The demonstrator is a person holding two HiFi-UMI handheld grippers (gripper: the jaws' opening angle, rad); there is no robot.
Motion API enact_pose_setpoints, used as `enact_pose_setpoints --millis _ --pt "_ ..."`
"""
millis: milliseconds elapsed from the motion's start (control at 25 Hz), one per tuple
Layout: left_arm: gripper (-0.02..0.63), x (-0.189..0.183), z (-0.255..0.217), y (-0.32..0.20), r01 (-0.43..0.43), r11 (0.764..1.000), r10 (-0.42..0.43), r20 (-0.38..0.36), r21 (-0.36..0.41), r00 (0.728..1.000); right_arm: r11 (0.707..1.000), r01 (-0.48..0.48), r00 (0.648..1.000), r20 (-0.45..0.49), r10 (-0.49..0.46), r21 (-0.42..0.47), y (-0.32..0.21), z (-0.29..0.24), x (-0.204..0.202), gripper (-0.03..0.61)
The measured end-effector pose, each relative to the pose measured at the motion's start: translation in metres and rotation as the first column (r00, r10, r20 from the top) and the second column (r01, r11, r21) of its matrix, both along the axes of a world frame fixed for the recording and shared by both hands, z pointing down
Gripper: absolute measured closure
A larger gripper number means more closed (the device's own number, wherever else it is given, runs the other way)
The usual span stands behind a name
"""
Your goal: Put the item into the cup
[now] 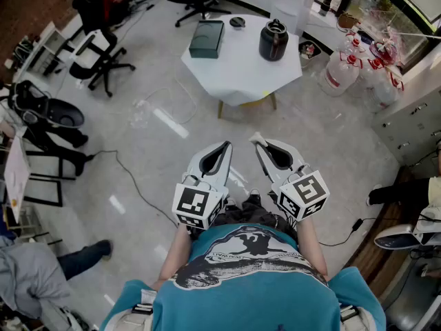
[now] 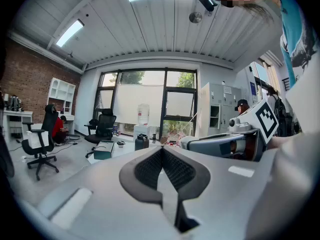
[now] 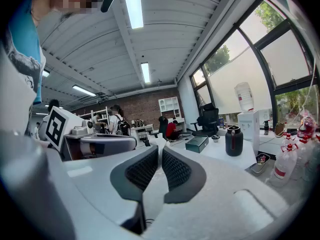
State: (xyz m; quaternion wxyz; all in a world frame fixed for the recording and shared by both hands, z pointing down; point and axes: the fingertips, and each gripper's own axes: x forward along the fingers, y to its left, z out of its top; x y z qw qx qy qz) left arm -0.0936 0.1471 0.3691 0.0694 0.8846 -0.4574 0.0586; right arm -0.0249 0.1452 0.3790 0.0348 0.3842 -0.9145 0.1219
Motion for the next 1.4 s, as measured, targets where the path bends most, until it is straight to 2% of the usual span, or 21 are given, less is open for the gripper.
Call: enact_pose_setpoints --millis 480,1000,1400 --pt "0.595 0.015 0.004 -0.017 0.035 0.999 -0.035 0.008 -0.012 0.999 1.000 0.019 0.999 -0.027 -0.018 0.007 -0.021 0.007 0.017 0.552" --pt "0.595 0.045 0.001 -0.042 0.090 0.996 -0.090 -0.003 -0.007 0.996 0.999 0.051 0.998 -0.023 -0.051 -0.008 -0.045 0.017 0.058 0.552" --pt "0.595 0.059 0.007 -0.047 0.085 0.995 -0.086 -0.012 -0.052 0.996 0.998 0.048 0.999 0.003 -0.048 -0.044 -0.054 0.034 0.071 0.552"
